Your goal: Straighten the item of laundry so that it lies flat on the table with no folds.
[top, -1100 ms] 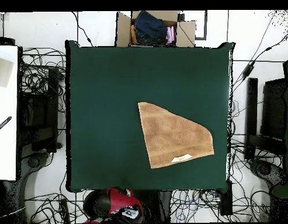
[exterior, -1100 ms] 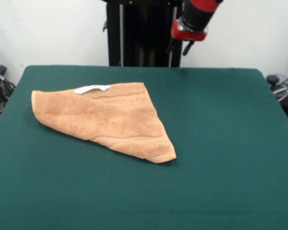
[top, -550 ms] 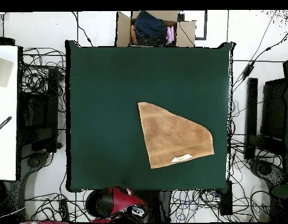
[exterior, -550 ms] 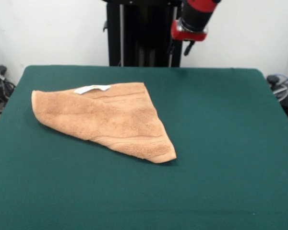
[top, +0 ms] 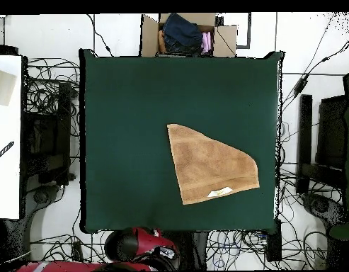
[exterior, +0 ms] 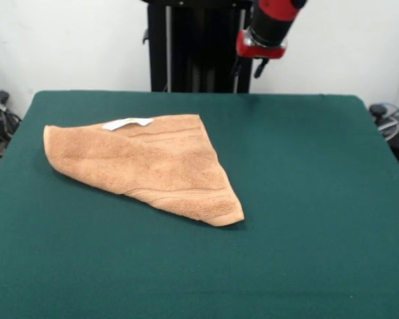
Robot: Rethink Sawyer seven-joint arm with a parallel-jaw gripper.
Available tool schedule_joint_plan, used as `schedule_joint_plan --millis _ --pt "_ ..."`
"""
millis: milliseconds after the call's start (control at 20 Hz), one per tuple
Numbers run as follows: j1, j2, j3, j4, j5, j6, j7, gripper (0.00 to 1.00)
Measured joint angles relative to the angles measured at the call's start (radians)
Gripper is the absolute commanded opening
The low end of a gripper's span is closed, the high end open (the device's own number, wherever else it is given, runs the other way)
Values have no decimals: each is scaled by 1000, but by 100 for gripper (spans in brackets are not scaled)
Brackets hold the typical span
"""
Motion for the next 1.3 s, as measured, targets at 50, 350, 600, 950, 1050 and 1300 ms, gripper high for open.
schedule_joint_plan --millis 50,350,600,950,1050,1300 --pt "0 2 0 0 0 1 0 100" --pt "5 14 0 -10 0 15 0 100" --pt "31 32 -1 -41 0 71 0 100" --pt "94 61 -2 -102 0 167 0 100" --pt "99 68 -3 -115 0 180 0 100" --pt "100 84 -3 -140 0 189 0 100"
